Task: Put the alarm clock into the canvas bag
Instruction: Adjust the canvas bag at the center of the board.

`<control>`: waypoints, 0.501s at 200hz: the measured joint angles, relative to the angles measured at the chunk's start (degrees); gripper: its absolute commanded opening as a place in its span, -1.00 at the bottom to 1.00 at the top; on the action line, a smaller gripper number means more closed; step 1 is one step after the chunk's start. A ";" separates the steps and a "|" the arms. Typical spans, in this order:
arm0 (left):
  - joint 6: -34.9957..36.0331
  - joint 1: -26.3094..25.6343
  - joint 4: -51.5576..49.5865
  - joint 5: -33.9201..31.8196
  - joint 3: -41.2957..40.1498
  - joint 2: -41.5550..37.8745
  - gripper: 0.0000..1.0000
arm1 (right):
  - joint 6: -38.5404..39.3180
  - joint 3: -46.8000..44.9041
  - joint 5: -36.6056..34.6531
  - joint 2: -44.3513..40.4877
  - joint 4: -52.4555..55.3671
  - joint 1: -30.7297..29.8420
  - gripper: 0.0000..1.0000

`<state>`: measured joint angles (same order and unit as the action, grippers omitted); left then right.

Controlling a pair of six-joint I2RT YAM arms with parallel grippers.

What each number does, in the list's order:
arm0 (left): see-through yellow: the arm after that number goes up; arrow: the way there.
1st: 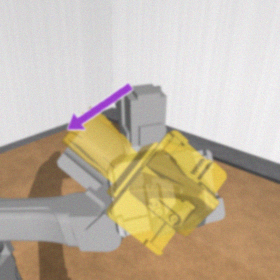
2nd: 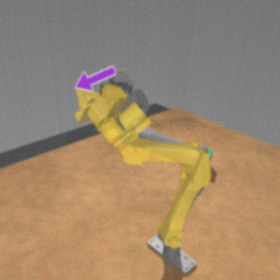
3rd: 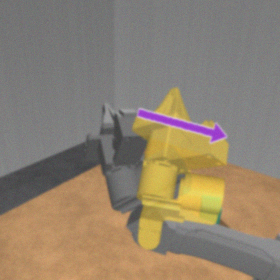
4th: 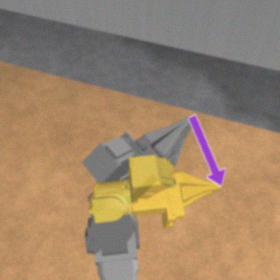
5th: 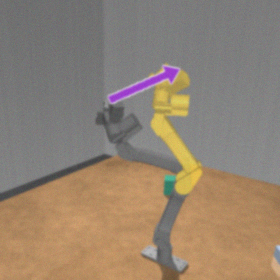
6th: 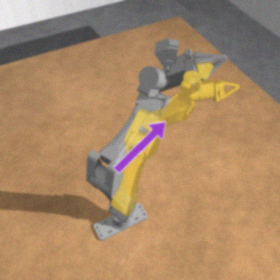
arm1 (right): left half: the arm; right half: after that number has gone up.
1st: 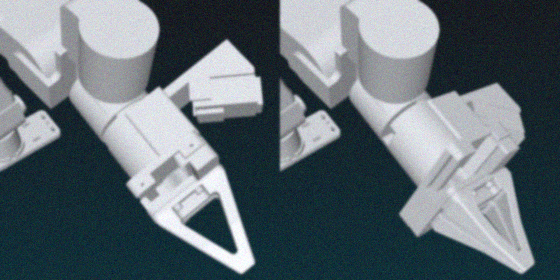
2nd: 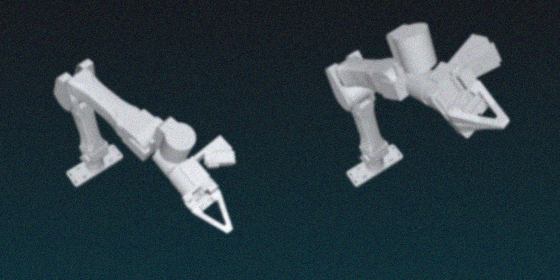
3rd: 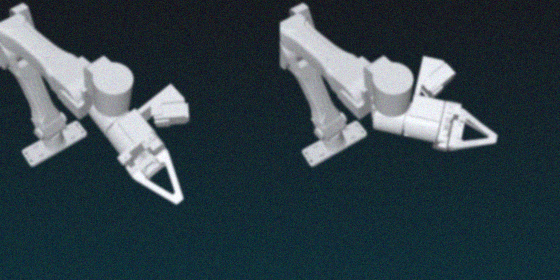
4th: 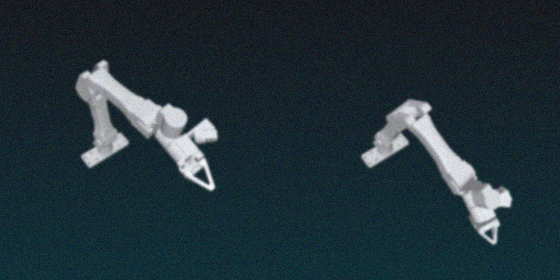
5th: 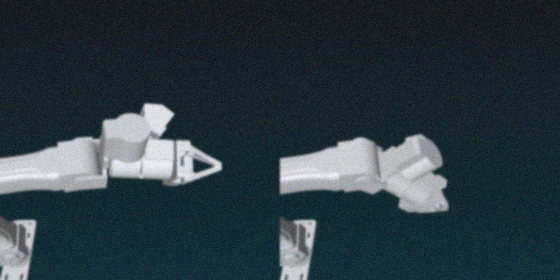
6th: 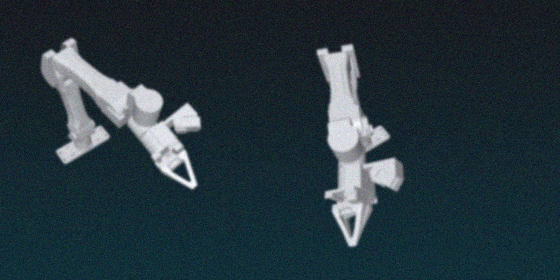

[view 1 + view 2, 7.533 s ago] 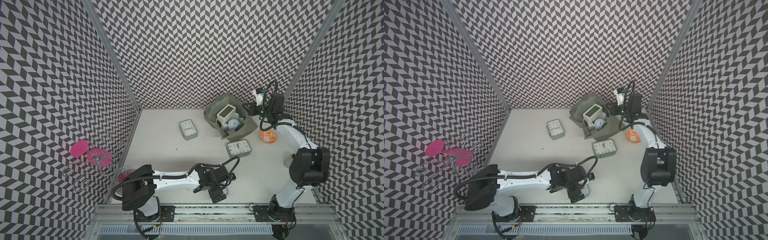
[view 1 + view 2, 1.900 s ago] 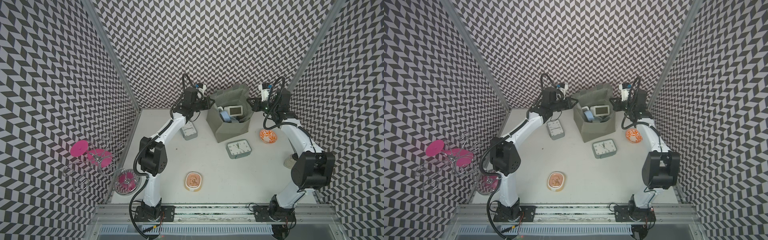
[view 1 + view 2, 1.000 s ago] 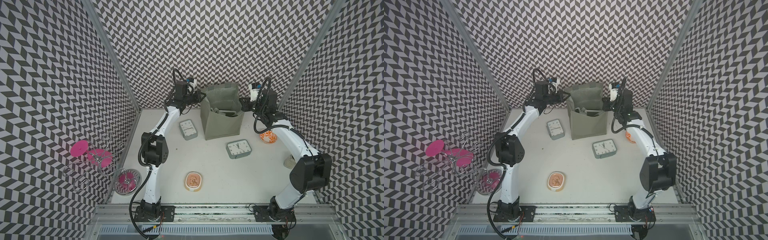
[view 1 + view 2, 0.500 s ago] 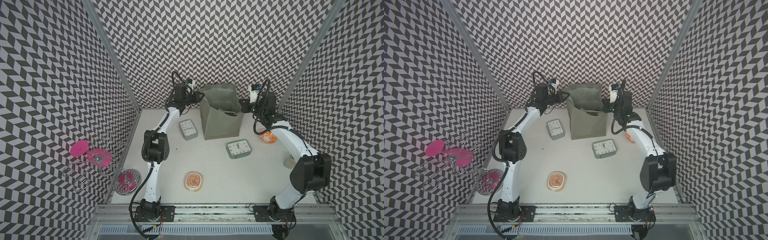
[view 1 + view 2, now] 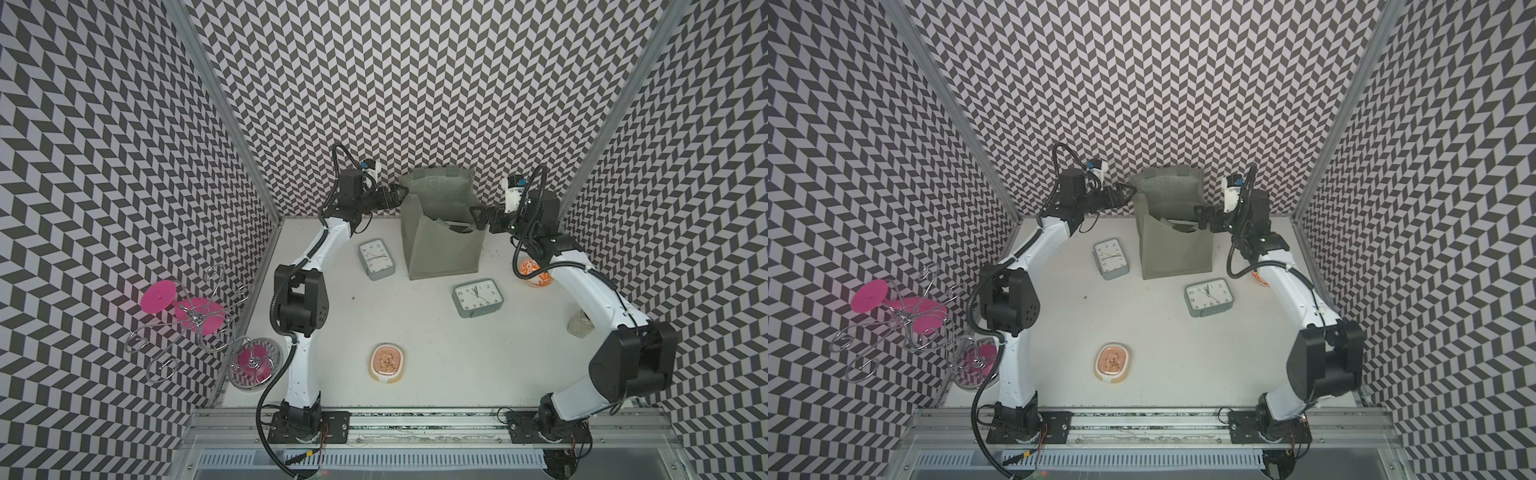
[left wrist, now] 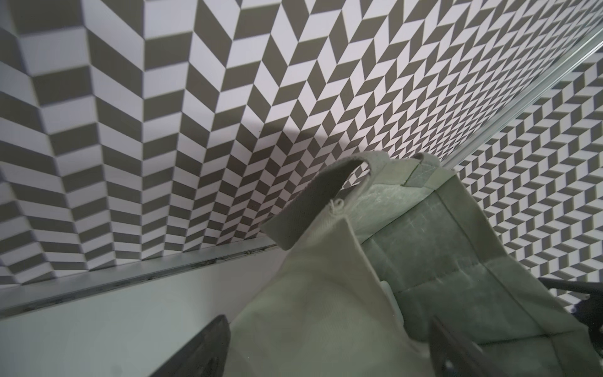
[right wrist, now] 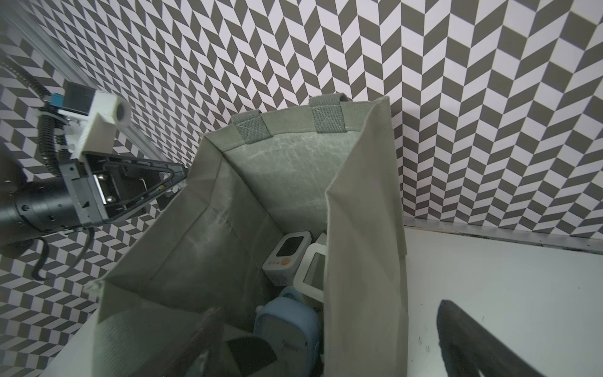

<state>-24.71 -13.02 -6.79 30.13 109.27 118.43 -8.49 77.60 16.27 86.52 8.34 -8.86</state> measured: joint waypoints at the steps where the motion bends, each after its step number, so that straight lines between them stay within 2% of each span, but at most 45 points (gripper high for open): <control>1: 0.04 0.02 0.04 -0.02 -0.31 -0.31 0.98 | -0.04 -0.15 0.00 -0.20 0.02 0.07 0.99; 55: 2.23 1.81 4.83 -6.86 -22.03 -22.38 0.98 | -2.40 -12.37 0.20 -15.52 -1.27 1.92 0.99; 100: 1.38 1.57 9.68 -13.22 -46.38 -41.94 0.97 | -5.11 -23.85 2.97 -24.52 -0.90 -0.59 0.99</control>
<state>-23.33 -11.44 2.90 16.91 62.89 76.49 -13.61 53.76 19.25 62.00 7.44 -9.45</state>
